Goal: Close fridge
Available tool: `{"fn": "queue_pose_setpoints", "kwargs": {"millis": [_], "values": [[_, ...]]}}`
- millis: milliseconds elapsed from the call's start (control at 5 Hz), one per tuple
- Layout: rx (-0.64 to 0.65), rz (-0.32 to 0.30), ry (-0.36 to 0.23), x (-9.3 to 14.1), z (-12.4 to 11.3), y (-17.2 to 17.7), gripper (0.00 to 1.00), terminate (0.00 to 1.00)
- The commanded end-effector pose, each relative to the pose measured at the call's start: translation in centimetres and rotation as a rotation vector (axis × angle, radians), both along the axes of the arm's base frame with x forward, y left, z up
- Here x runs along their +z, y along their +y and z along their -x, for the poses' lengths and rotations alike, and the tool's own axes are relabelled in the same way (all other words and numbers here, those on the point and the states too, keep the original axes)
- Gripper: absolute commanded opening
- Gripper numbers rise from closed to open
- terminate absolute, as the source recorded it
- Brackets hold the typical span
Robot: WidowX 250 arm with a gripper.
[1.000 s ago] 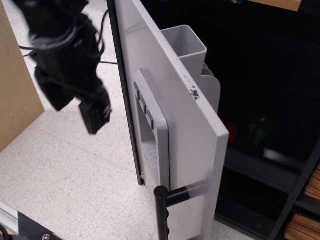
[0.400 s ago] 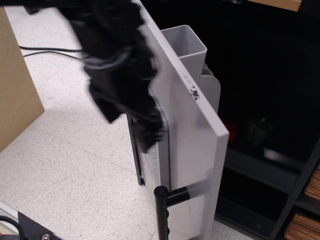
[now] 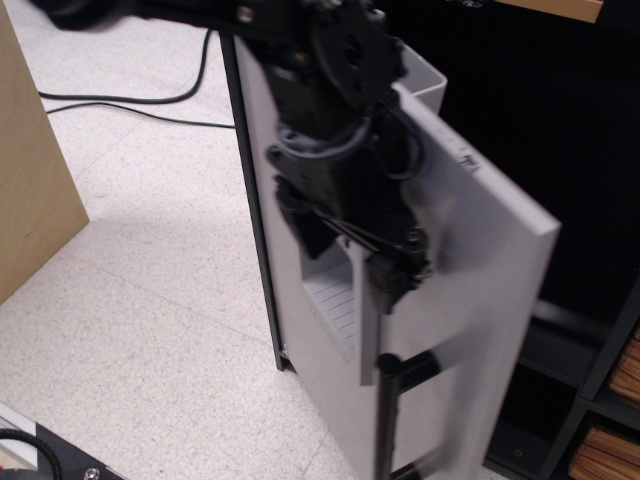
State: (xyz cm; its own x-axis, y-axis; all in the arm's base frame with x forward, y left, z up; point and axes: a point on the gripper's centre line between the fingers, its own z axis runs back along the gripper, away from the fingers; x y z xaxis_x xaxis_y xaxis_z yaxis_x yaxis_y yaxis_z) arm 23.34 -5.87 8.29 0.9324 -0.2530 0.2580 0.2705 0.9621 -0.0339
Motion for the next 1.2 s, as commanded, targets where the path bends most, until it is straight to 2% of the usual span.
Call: {"fn": "queue_pose_setpoints", "kwargs": {"millis": [0, 200, 600, 1000], "values": [[0.106, 0.030, -0.142, 0.0, -5.3, -2.9, 1.00, 0.00], [0.142, 0.029, -0.227, -0.5, -7.2, -3.7, 1.00, 0.00], [0.190, 0.043, -0.309, -1.0, -10.3, -4.4, 1.00, 0.00], [0.214, 0.032, -0.352, -1.2, -12.2, -4.4, 1.00, 0.00]]}}
